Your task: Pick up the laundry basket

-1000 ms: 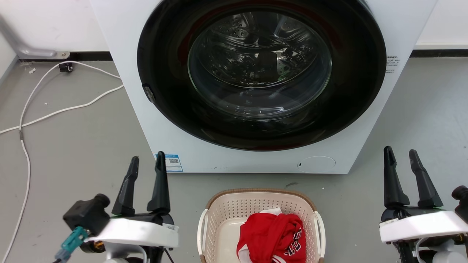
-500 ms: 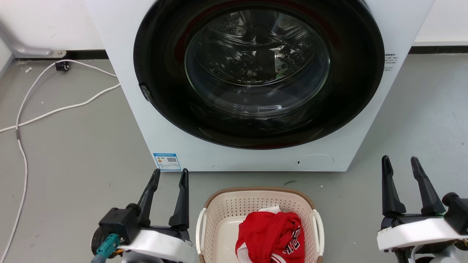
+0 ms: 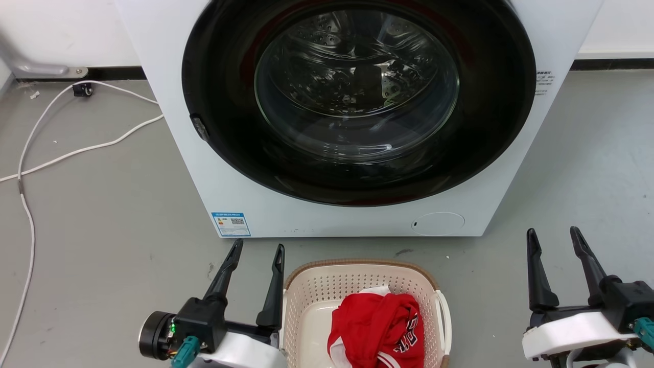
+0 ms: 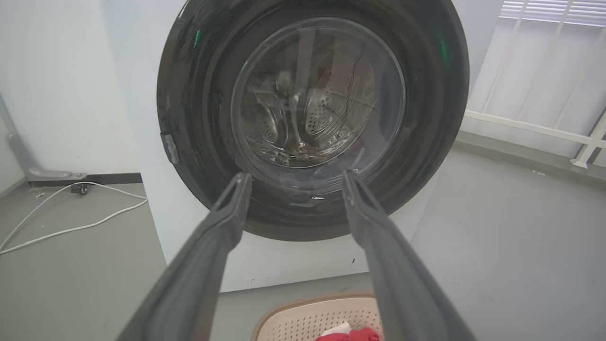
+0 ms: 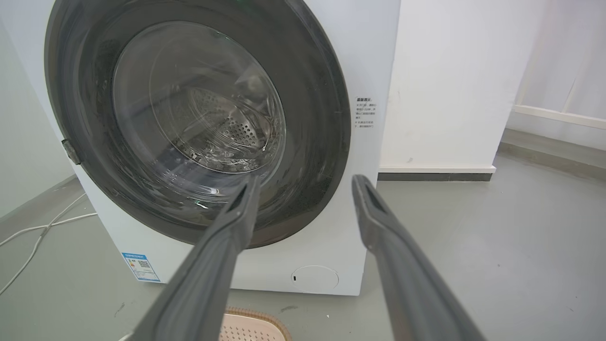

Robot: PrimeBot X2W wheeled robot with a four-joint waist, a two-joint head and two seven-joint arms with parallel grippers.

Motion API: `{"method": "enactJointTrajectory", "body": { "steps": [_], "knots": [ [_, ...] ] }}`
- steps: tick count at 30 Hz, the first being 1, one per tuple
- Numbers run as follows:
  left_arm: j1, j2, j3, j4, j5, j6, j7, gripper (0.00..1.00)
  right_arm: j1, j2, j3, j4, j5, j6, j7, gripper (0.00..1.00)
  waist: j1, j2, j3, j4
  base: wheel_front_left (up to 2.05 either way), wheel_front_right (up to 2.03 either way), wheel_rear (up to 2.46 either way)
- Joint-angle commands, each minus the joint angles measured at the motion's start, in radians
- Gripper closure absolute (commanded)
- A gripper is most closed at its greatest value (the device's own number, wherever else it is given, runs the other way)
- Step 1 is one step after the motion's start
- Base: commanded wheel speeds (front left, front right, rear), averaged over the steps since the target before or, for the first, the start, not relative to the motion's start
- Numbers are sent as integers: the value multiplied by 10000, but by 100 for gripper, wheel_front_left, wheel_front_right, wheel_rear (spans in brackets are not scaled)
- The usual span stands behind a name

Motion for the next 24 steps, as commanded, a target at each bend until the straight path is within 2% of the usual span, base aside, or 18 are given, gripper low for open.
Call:
{"method": "enactJointTrajectory", "body": {
  "steps": [1, 5, 11, 14, 24],
  "knots": [
    [-107, 51, -60, -29, 183, 33, -86, 0, -58, -13, 23, -66, -220, 18, -95, 0, 0, 0, 6, -3, 0, 0, 0],
    [-103, -34, -51, -107, 189, 19, -155, 0, -56, -12, 42, -185, -493, 11, -182, 0, 0, 0, 34, 4, 0, 0, 0],
    [122, -265, 285, -39, 150, -394, -268, 0, -2, -11, 59, -254, -681, 11, -275, 0, 0, 0, 49, 7, 0, 0, 0],
    [243, -362, 540, 11, 92, -546, -326, 0, 58, -10, 105, -203, -404, 11, -340, 0, 0, 0, 46, 2, 0, 0, 0],
    [430, -480, 673, 154, 939, -893, -495, 0, 156, -7, 62, 127, -797, 11, -519, 0, 0, 0, -14, -18, 0, 0, 0]
  ]
}}
